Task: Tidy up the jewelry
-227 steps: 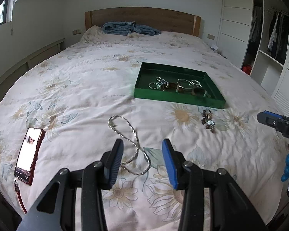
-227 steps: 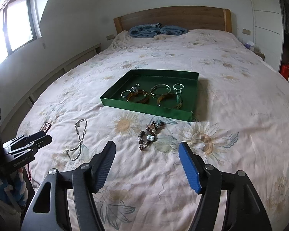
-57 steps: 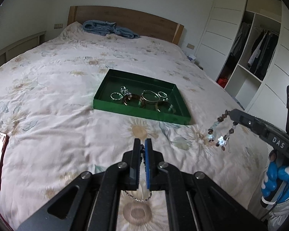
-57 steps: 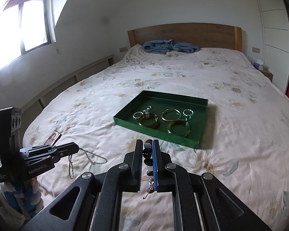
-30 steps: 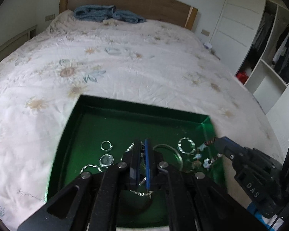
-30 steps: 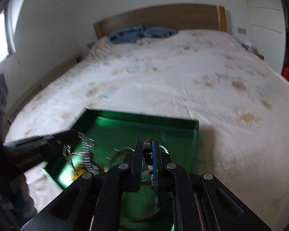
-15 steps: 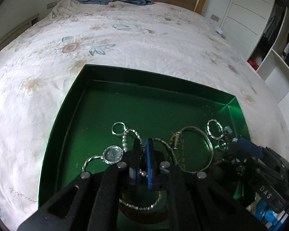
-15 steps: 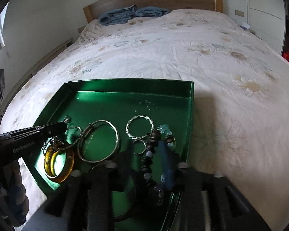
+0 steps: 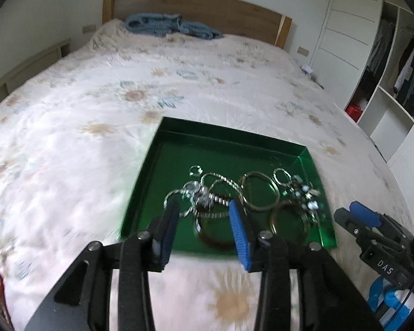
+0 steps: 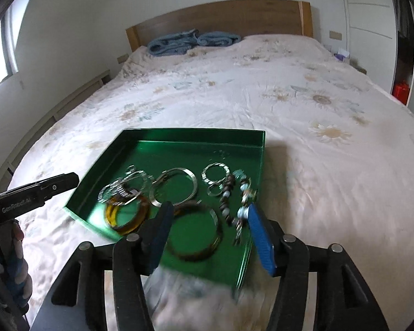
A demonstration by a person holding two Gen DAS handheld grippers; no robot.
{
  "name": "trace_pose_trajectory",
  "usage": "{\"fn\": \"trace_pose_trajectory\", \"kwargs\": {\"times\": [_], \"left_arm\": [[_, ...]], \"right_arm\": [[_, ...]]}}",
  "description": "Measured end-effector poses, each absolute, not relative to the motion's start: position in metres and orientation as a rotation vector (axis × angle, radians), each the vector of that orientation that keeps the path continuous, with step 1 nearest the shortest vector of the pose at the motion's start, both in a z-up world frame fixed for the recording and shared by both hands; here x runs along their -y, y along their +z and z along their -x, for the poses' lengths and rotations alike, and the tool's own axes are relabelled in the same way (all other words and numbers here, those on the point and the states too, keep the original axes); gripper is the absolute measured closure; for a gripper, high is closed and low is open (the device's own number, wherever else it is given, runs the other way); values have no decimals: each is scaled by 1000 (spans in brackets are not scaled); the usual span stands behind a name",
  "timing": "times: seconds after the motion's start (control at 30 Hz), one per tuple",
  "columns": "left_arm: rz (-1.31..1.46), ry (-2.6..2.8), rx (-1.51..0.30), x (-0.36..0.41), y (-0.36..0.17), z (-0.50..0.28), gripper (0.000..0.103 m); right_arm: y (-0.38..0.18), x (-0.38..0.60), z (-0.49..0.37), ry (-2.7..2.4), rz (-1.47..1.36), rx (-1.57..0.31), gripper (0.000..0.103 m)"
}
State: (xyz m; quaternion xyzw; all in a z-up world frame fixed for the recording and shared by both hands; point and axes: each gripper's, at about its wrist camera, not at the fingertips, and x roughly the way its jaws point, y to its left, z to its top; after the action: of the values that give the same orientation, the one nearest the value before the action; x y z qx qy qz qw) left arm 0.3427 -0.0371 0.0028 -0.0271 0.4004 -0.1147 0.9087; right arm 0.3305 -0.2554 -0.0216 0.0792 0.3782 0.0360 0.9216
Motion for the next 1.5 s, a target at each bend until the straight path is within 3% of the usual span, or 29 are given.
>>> {"fn": "trace_pose_trajectory", "kwargs": {"times": [0.57, 1.5], "left_arm": [[-50, -156, -612, 21, 49, -181, 42], [-56, -32, -520, 5, 48, -119, 42]], "right_arm": [[27, 194, -191, 92, -54, -640, 27], [32, 183, -135, 35, 46, -543, 14]]}}
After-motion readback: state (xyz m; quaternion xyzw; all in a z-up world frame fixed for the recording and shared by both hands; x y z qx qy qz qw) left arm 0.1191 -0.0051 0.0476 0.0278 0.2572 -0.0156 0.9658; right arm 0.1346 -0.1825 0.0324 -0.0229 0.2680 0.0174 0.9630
